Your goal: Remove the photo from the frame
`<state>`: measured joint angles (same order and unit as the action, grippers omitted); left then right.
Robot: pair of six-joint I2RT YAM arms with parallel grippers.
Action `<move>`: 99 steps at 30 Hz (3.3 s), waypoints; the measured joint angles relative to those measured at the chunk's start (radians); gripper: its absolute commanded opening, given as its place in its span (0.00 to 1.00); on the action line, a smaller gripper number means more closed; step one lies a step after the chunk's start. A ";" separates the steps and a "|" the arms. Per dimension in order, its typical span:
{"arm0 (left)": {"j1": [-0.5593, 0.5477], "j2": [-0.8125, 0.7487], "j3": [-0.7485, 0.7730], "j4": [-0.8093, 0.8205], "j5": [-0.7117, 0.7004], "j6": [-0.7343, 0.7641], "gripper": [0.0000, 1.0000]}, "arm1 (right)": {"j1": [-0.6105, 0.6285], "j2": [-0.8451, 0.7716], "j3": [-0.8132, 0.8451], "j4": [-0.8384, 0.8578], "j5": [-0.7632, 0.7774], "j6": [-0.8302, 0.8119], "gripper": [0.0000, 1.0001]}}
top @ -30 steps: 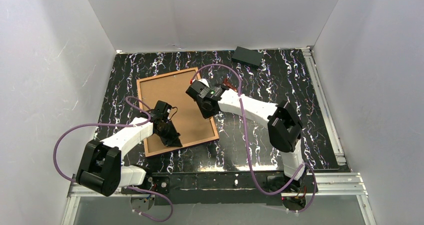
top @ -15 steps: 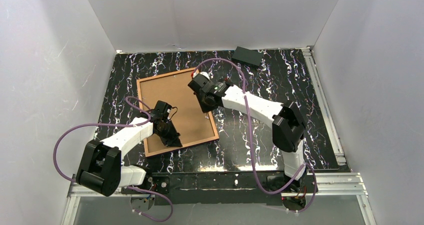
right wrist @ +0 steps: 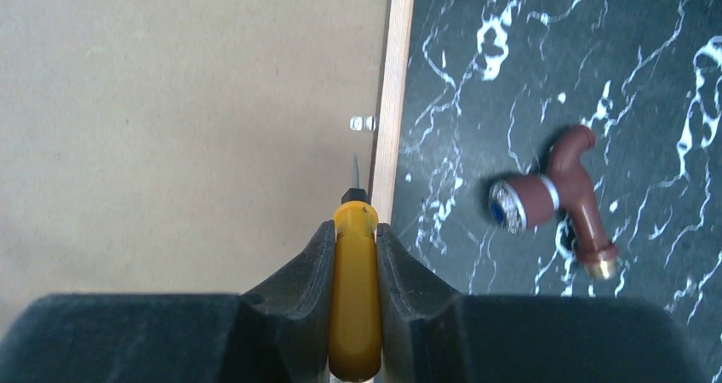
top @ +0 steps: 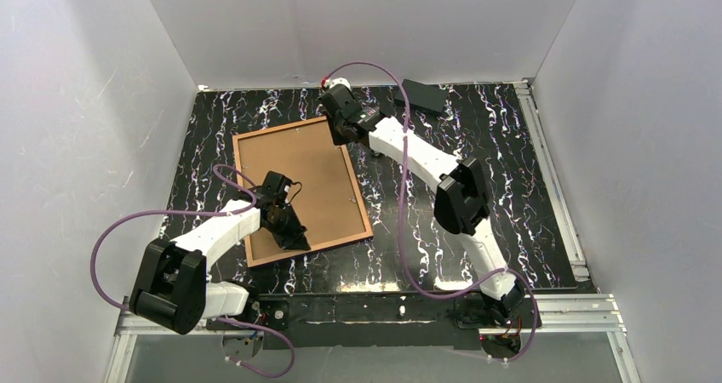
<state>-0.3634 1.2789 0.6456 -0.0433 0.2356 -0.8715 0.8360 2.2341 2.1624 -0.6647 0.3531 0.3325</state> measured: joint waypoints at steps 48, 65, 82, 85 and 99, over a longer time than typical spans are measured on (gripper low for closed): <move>0.000 -0.016 -0.011 -0.015 0.009 0.000 0.00 | 0.016 0.179 0.114 0.087 0.111 -0.207 0.01; 0.000 -0.016 -0.011 -0.018 0.009 0.000 0.00 | 0.014 0.225 0.166 0.043 0.083 -0.193 0.01; 0.000 -0.016 -0.011 -0.019 0.009 0.000 0.00 | 0.015 0.227 0.163 -0.073 0.073 -0.148 0.01; 0.000 -0.016 -0.011 -0.019 0.009 0.000 0.00 | 0.013 0.227 0.158 -0.092 0.060 -0.147 0.01; 0.000 -0.019 -0.011 -0.024 0.009 0.000 0.00 | 0.008 0.216 0.095 -0.124 0.027 -0.134 0.01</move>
<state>-0.3637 1.2602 0.6346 -0.0673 0.2447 -0.8711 0.8440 2.4496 2.2570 -0.7883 0.3805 0.1986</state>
